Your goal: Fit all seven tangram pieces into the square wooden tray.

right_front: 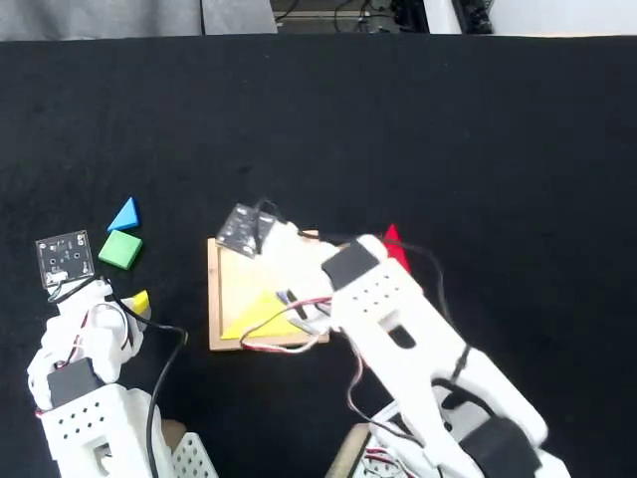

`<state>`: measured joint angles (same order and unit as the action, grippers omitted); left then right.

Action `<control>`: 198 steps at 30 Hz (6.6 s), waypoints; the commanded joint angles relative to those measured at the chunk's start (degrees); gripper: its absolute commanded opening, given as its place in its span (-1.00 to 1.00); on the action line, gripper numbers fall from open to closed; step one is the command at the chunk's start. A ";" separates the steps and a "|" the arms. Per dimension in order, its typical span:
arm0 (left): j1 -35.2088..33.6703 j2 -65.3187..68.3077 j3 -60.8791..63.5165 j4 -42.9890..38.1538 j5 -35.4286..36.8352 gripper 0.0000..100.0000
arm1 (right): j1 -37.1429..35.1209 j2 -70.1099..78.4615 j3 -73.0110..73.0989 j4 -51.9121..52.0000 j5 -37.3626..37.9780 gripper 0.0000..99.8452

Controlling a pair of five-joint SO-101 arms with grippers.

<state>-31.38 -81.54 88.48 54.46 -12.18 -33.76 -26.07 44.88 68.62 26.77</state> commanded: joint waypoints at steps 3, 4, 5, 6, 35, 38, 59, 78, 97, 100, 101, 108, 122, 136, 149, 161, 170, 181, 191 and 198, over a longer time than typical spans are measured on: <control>0.04 -0.44 -0.22 -0.62 -0.35 -0.44 | 1.76 0.04 4.70 -2.46 0.00 -0.94; -0.04 -0.44 -0.22 -0.53 -0.35 -0.44 | 1.76 1.27 4.70 -1.85 0.00 -0.94; -0.13 -0.44 -0.22 -0.53 -0.35 -0.44 | 1.58 2.51 4.44 -1.41 0.00 -0.94; -0.13 -0.44 -0.22 -0.53 -0.35 -0.44 | 1.49 3.47 4.26 -1.05 0.00 -0.95; -0.04 -0.53 0.13 -0.53 -0.44 -0.44 | 6.95 17.01 -13.41 6.33 -0.70 -0.98; -0.04 -0.53 0.13 -0.53 -0.44 -0.44 | 7.30 12.79 -11.91 9.05 -0.70 -0.98; -0.04 -0.53 0.13 -0.53 -0.44 -0.44 | 2.64 27.91 -13.05 -0.44 -6.33 -0.71; -0.04 -0.53 0.40 -0.53 -2.20 -0.44 | 4.22 31.78 -26.86 -2.11 -5.98 -0.83; -0.04 -0.53 0.40 -0.53 -2.20 -0.44 | -0.88 36.26 -27.30 1.67 -8.70 -0.98; -0.04 -0.53 0.40 -0.53 -2.20 -0.44 | -0.88 36.44 -27.21 1.67 -8.70 -0.98; -0.04 -0.53 0.40 -0.53 -2.20 -0.44 | -0.88 36.62 -27.21 1.41 -8.70 -0.98; -0.04 -0.53 0.40 -0.53 -2.20 -0.44 | -0.53 41.63 -29.41 -1.67 -9.05 -0.98; -0.13 -0.53 0.40 -0.53 -2.20 -0.44 | 9.49 43.12 -33.98 -4.84 -11.16 -0.98; -0.04 -0.53 0.40 -0.53 -2.20 -0.44 | 2.55 34.86 -34.15 -5.10 -12.66 -0.98; -0.04 -0.53 0.40 -0.53 -2.20 -0.44 | -0.09 41.45 -35.03 -9.67 -12.75 -0.98; -0.22 -0.53 0.40 -0.53 -2.20 -0.44 | 8.70 45.05 -36.09 -9.14 -12.92 -0.98; -0.22 -0.53 0.40 -0.53 -2.20 -0.44 | 10.02 43.03 -35.21 -9.32 -14.95 -0.98; -0.22 -0.53 0.40 -0.53 -2.29 -0.44 | 13.80 40.13 -33.63 -9.14 -14.77 -0.98; -0.13 -0.53 0.40 -0.53 -2.29 -0.44 | 16.09 22.64 -28.26 -4.48 -14.77 -0.98; -0.04 -0.53 0.48 -0.70 -2.11 -0.44 | 19.69 6.99 -18.07 -5.27 -14.68 -0.98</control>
<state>-31.38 -81.54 89.19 54.46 -14.29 -16.70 -9.36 23.69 64.04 12.62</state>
